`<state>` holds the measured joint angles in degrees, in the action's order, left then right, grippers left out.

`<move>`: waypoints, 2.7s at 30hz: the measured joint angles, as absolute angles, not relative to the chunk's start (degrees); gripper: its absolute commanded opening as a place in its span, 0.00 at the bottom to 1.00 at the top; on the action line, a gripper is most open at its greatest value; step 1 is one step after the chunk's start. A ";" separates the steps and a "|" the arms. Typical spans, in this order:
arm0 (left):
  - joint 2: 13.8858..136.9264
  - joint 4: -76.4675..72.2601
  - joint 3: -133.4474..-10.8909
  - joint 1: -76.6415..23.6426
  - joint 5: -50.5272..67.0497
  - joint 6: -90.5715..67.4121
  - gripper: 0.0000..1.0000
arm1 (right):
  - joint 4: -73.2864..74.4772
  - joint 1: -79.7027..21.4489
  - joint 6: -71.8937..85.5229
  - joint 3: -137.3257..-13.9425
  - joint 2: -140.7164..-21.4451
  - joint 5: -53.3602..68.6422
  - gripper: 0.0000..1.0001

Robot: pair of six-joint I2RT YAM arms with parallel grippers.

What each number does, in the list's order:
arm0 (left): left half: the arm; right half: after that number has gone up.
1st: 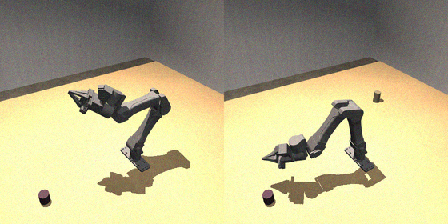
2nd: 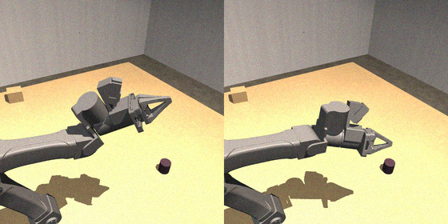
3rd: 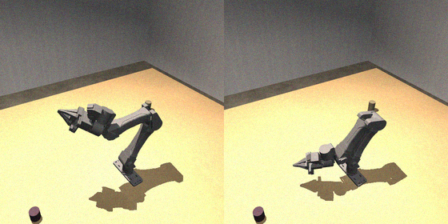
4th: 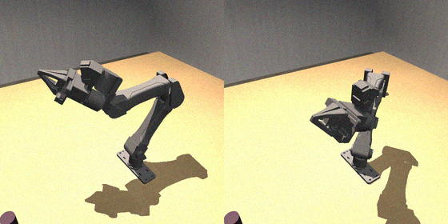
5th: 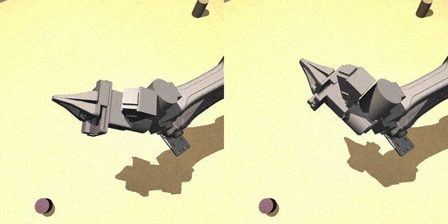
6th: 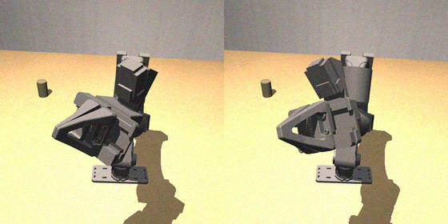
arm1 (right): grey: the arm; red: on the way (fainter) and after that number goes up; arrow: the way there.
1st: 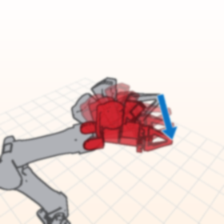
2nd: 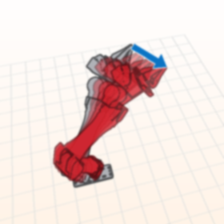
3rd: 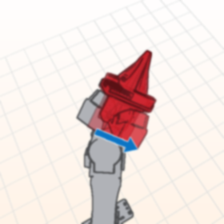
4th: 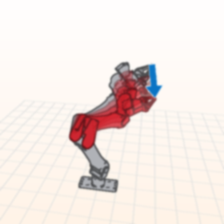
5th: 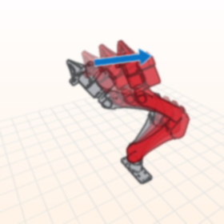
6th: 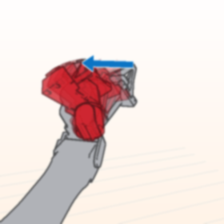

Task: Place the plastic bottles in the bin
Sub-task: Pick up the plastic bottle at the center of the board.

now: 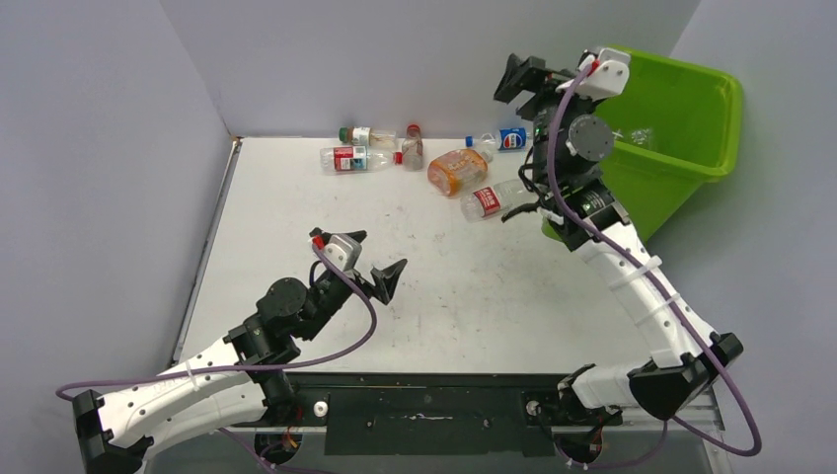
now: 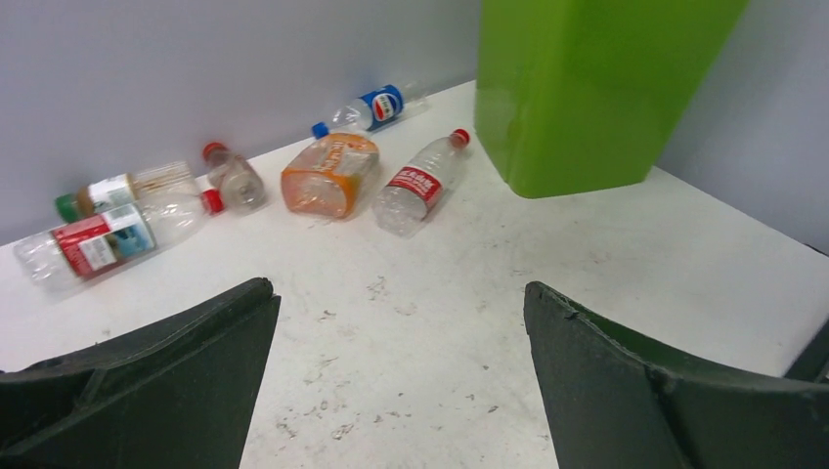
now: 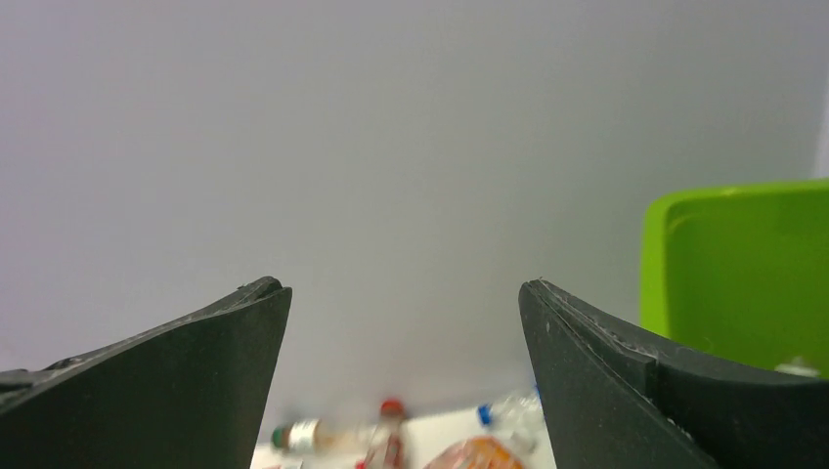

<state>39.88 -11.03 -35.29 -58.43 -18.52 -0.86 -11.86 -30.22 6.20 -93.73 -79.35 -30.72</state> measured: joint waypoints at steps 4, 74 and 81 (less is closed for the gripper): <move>39.92 -10.46 -35.27 -58.61 -25.43 -0.97 0.96 | -9.45 -33.34 12.29 -82.28 -74.11 -25.17 0.91; 37.17 -9.47 -33.74 -63.33 -36.67 0.75 0.96 | -40.05 -39.46 45.84 -27.68 -82.83 -2.70 0.05; 39.07 -5.50 -38.06 -62.74 -29.04 -8.86 0.96 | -34.09 -48.21 28.16 -22.85 -56.07 3.33 0.05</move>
<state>39.07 -5.50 -38.06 -62.74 -29.04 -8.86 -34.09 -48.21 28.16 -22.85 -56.07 3.33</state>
